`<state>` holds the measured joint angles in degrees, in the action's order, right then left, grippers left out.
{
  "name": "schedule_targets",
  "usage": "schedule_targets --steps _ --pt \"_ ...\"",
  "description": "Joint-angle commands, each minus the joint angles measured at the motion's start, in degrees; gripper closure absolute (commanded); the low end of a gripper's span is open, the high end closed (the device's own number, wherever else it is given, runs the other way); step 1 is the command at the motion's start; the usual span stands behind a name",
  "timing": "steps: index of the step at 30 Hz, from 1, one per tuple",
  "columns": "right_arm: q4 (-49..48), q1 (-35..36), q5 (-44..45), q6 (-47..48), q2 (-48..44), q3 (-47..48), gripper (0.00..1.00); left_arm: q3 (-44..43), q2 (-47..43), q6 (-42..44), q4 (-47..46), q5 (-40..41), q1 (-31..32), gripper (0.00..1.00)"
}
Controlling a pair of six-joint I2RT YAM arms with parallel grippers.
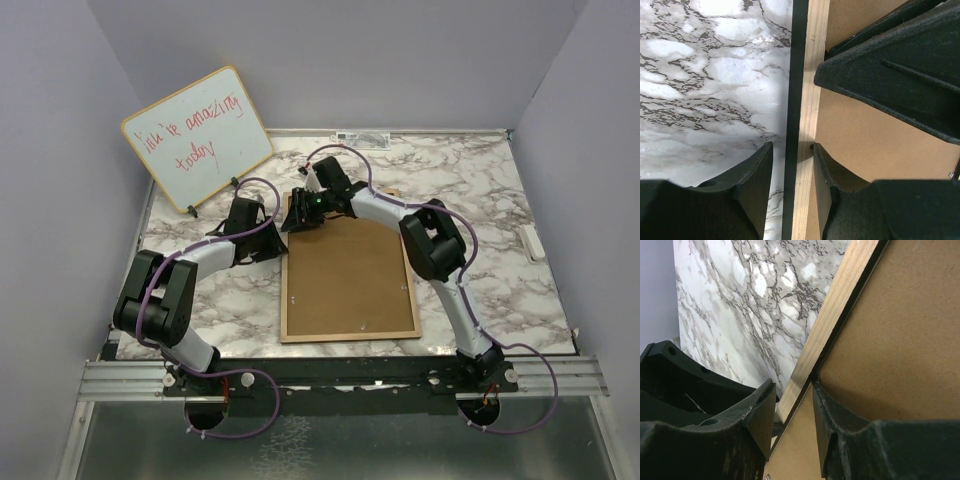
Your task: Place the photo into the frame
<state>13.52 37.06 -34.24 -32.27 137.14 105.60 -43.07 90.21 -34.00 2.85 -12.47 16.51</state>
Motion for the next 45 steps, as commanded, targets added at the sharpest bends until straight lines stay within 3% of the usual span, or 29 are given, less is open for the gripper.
schedule_targets --steps 1,9,35,45 --pt "-3.03 -0.08 7.89 0.9 -3.85 -4.4 0.59 -0.57 1.19 1.3 2.32 0.25 0.01 0.61" --pt "-0.58 -0.08 7.94 1.01 -0.8 -0.69 0.59 -0.79 1.28 1.39 2.55 0.26 0.01 0.61" --pt "2.55 0.56 -7.66 6.28 6.62 2.66 0.6 -1.22 2.28 1.13 1.98 0.33 0.08 0.61" --pt "-0.99 0.02 -3.25 1.88 1.3 0.44 0.58 -1.23 2.04 1.14 2.16 0.61 0.03 0.61"
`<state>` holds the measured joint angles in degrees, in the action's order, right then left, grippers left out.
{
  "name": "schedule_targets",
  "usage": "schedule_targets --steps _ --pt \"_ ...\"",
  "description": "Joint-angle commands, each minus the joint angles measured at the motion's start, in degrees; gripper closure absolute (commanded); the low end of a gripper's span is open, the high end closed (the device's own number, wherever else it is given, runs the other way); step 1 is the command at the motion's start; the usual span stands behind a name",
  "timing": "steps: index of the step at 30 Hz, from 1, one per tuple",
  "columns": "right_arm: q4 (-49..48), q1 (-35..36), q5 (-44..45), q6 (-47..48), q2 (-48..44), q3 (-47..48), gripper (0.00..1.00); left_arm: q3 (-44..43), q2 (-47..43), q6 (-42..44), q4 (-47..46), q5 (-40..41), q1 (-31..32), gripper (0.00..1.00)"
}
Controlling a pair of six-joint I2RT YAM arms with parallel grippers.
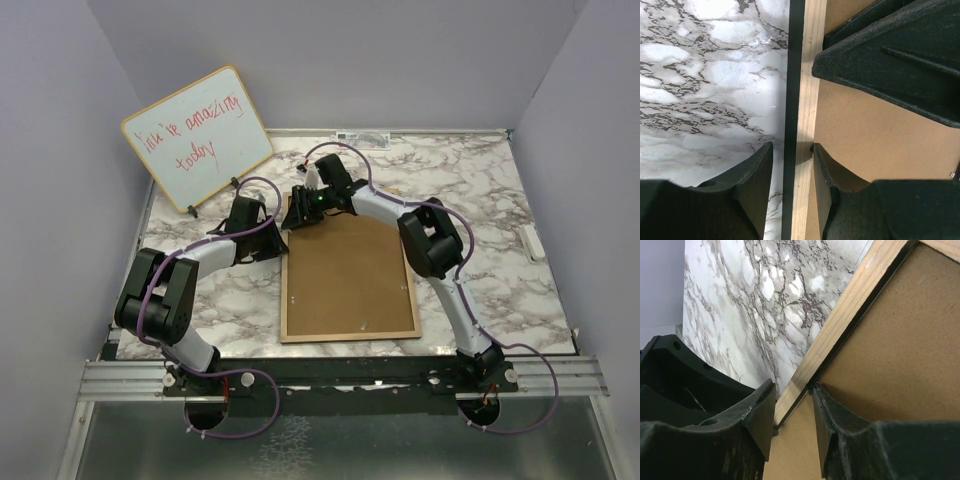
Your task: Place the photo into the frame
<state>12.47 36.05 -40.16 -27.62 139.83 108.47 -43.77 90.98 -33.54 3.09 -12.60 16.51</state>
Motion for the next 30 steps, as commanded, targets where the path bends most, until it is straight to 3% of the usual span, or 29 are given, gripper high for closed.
schedule_targets --steps 1,7,14,20,24,30 --pt "-1.53 0.66 4.33 -4.27 -3.16 -3.94 0.57 -0.57 1.12 0.67 2.11 0.77 0.01 0.61" --pt "-8.79 -1.49 12.73 -9.07 -15.32 -14.84 0.46 -1.56 -0.13 -0.08 5.07 2.25 -0.01 0.61" --pt "-10.81 -1.51 15.74 -14.46 -26.36 -30.05 0.47 -1.18 -4.09 -0.83 9.16 1.08 0.01 0.52" --pt "-11.57 -1.38 17.1 -17.81 -34.51 -42.95 0.5 3.23 -7.73 -3.27 9.73 -4.93 0.25 0.5" --pt "-11.93 -0.51 16.24 -17.29 -38.44 -48.13 0.51 5.8 -7.43 -3.73 8.51 -7.01 1.03 0.51" --pt "-16.83 0.22 9.23 -17.37 -39.53 -53.64 0.51 6.53 -2.77 -5.71 3.73 -11.99 1.94 0.63"
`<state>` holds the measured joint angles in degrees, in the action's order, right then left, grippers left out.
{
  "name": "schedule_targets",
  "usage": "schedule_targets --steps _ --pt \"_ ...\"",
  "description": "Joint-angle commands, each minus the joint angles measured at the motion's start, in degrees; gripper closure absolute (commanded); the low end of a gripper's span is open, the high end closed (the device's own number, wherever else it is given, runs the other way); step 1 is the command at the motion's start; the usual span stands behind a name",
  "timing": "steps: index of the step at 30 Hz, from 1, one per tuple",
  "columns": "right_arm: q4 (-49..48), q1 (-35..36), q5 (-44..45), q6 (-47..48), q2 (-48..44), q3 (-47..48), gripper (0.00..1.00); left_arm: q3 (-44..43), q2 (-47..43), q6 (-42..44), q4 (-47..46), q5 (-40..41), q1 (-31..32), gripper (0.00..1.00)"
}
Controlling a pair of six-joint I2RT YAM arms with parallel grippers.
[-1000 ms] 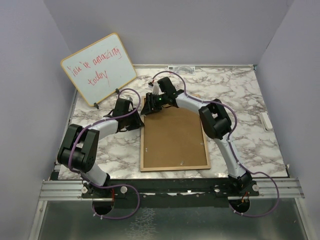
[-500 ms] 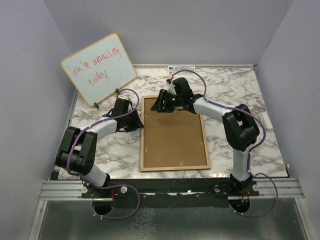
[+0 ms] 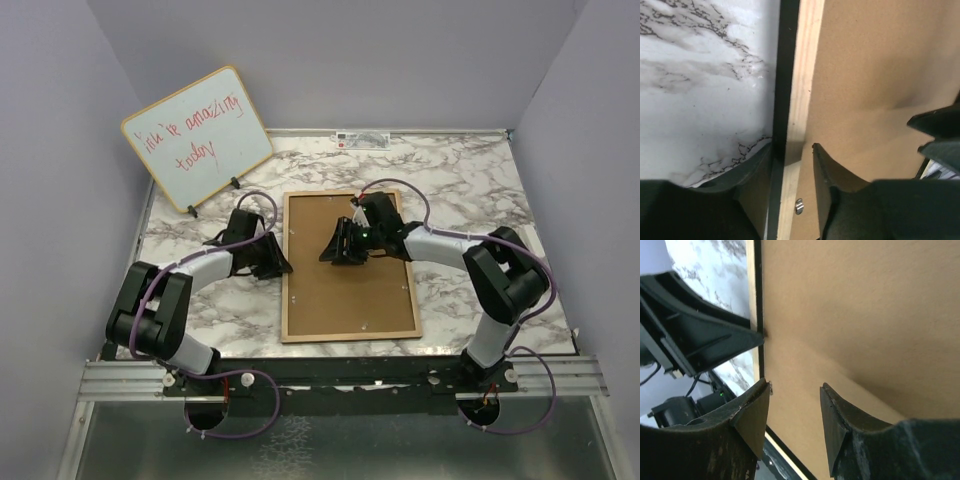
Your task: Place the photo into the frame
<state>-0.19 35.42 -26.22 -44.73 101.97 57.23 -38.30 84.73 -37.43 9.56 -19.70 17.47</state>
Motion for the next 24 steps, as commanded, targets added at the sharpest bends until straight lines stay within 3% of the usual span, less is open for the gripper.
schedule_targets --steps 1,11,21,24 --pt "-4.09 0.95 -5.43 -0.29 -1.47 -2.9 0.51 0.86 4.13 -2.7 -3.83 -5.35 1.31 0.66" --pt "-8.74 3.9 -1.7 -7.32 -3.61 -10.97 0.51 -1.02 8.93 -13.52 -15.72 -3.86 4.17 0.71" --pt "-11.38 8.91 -0.07 -9.3 -3.19 -13.18 0.54 1.68 7.12 -9.75 -11.59 -1.44 4.94 0.64" --pt "-12.99 11.46 7.03 -10.22 -2.93 -13.32 0.54 3.32 6.5 -8.72 -10.53 -1.37 5.07 0.64"
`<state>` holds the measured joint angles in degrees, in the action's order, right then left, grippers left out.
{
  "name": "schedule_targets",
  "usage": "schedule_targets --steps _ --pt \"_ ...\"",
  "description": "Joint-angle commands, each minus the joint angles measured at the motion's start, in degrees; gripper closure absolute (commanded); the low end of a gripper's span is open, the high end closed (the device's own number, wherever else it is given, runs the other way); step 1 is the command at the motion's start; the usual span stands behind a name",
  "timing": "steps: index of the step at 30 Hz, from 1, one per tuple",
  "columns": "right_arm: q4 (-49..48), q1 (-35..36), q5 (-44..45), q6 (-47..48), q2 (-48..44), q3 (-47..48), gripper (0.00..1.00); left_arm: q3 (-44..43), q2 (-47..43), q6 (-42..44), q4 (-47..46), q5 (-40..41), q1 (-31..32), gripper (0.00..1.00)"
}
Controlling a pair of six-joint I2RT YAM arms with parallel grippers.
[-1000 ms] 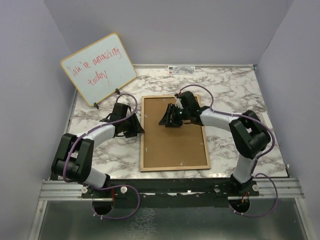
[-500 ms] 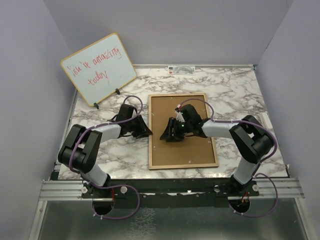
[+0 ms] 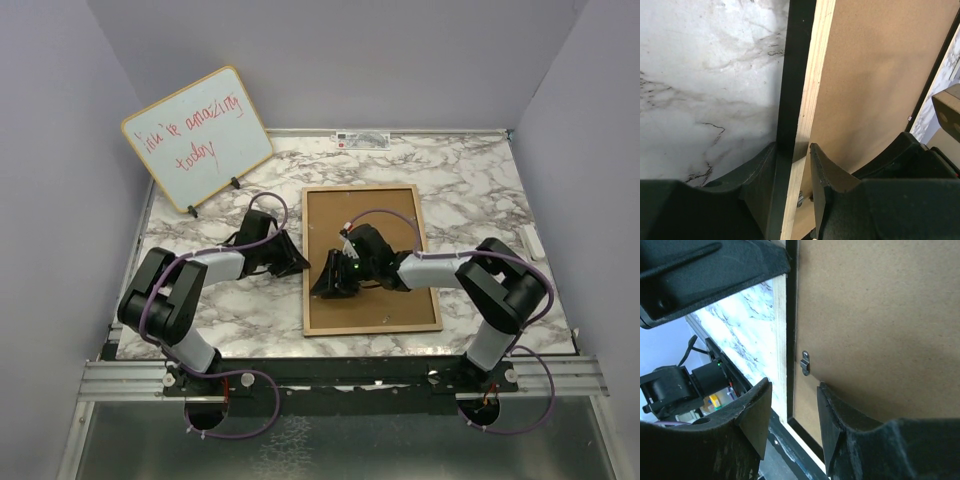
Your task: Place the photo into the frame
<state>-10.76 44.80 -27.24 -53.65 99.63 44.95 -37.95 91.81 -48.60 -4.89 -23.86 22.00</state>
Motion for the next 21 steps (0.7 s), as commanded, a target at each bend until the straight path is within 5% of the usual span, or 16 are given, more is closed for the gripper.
schedule_targets --steps 1,21 --pt "-3.23 2.33 9.42 -1.43 -0.54 -1.67 0.54 3.38 -0.83 2.24 3.92 3.16 0.58 0.64" --pt "-23.36 3.37 11.61 1.44 7.04 -8.16 0.57 4.66 1.95 4.49 -0.26 3.48 0.94 0.64"
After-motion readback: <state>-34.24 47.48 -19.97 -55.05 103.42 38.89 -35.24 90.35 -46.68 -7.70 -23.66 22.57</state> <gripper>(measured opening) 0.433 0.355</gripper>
